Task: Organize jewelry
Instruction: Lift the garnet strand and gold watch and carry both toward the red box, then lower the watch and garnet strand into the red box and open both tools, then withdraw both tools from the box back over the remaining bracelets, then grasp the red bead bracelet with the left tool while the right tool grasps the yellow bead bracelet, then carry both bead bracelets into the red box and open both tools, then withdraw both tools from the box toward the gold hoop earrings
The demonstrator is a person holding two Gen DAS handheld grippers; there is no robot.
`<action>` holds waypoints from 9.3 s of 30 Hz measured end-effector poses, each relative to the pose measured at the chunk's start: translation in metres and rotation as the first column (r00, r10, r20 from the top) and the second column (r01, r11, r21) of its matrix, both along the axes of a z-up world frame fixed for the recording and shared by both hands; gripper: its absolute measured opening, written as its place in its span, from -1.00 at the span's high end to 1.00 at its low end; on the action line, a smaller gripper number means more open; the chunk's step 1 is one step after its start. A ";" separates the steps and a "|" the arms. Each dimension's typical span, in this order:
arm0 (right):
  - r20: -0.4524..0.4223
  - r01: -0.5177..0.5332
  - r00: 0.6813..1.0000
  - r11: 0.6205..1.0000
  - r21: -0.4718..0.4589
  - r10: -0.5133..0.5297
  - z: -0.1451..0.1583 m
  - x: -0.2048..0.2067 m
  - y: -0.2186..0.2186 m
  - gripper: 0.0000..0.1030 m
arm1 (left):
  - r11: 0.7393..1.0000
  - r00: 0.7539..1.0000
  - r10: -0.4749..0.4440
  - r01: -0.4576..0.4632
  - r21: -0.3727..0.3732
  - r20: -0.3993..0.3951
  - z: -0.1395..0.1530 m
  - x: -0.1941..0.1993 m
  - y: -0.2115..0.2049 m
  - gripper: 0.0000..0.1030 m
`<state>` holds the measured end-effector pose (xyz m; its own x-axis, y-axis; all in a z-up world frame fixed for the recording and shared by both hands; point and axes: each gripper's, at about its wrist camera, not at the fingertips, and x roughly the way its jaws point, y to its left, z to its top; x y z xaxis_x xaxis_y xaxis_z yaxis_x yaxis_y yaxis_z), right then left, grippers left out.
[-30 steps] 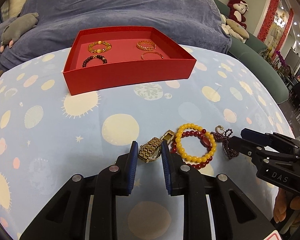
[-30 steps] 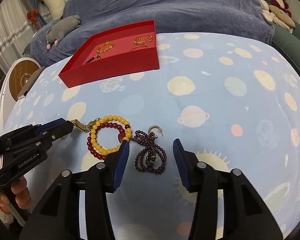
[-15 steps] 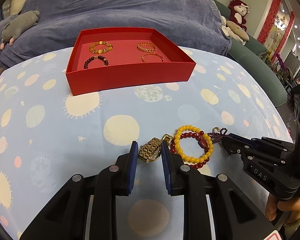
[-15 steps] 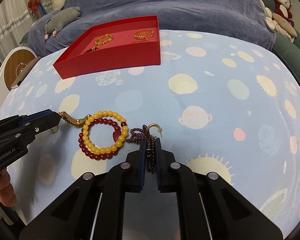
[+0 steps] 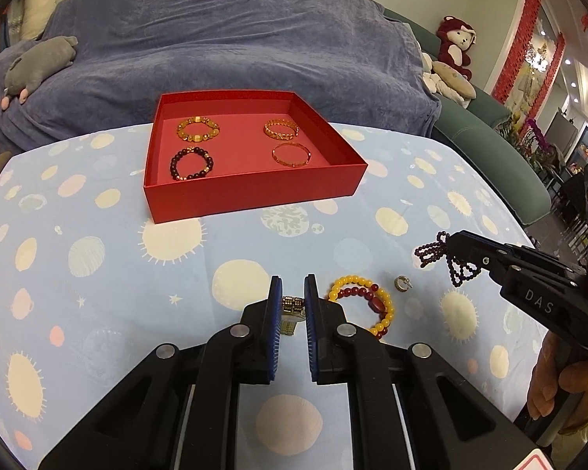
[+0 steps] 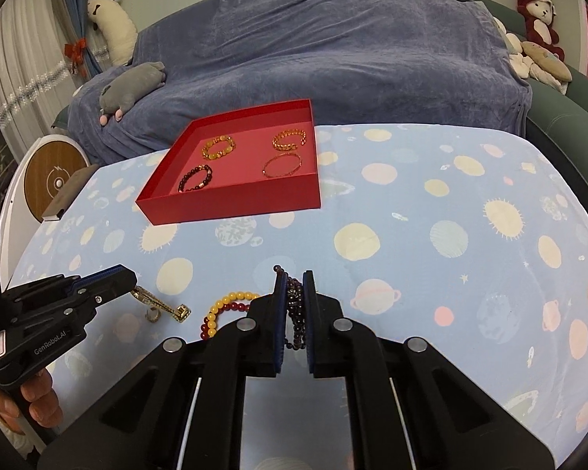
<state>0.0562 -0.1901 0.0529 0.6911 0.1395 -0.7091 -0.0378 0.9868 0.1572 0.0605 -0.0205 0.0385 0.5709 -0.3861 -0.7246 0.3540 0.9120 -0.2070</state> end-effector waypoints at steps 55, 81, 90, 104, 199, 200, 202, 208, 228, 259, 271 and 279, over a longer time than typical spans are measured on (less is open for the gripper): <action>-0.028 -0.007 1.000 0.999 0.039 0.008 -0.015 0.175 0.033 0.16 | 0.972 0.972 0.235 -0.235 -0.014 0.014 0.016 0.166 0.055 0.60; -0.102 -0.053 0.994 0.998 -0.020 0.051 -0.037 0.144 0.037 0.20 | 0.966 0.974 0.226 -0.224 0.130 -0.005 -0.026 0.139 0.053 0.60; -0.060 -0.013 0.998 0.999 0.042 0.016 -0.013 0.124 0.022 0.22 | 0.968 0.970 0.242 -0.240 0.077 -0.016 -0.010 0.128 0.062 0.60; -0.039 -0.008 0.999 1.000 0.006 0.009 0.002 0.047 -0.001 0.22 | 0.986 0.987 0.162 -0.162 0.050 0.001 0.011 0.059 0.031 0.44; -0.123 0.032 0.992 0.999 0.038 -0.027 -0.029 -0.017 -0.033 0.86 | 0.998 0.997 -0.063 0.063 0.010 -0.042 -0.017 0.000 -0.048 0.89; -0.116 0.030 0.993 0.999 0.040 -0.025 -0.026 -0.016 -0.032 0.86 | 0.998 0.997 -0.063 0.063 0.007 -0.036 -0.013 0.000 -0.047 0.89; -0.105 0.029 0.994 0.999 0.042 -0.024 -0.020 -0.013 -0.029 0.86 | 0.998 0.998 -0.061 0.061 -0.002 -0.024 -0.004 -0.001 -0.043 0.89; -0.069 0.026 0.997 0.999 0.047 -0.023 -0.003 -0.004 -0.019 0.86 | 0.999 0.999 -0.037 0.037 -0.034 0.012 0.017 0.003 -0.026 0.89; 0.056 -0.024 0.998 0.993 0.117 0.018 0.058 0.080 0.021 0.86 | 0.996 0.991 0.083 -0.078 -0.051 0.100 0.067 0.061 0.022 0.89; -0.072 -0.059 0.995 0.996 0.066 0.064 -0.015 0.205 0.054 0.86 | 0.998 0.997 0.059 -0.058 -0.038 0.039 0.027 0.176 0.005 0.89; -0.032 -0.001 1.000 1.000 0.028 0.002 -0.005 0.194 0.039 0.20 | 0.989 0.988 0.139 -0.142 0.037 0.072 0.015 0.179 0.008 0.35; -0.004 -0.021 1.000 1.000 -0.005 0.021 0.011 0.170 0.043 0.20 | 0.981 0.980 0.160 -0.170 0.088 0.115 0.032 0.159 0.012 0.35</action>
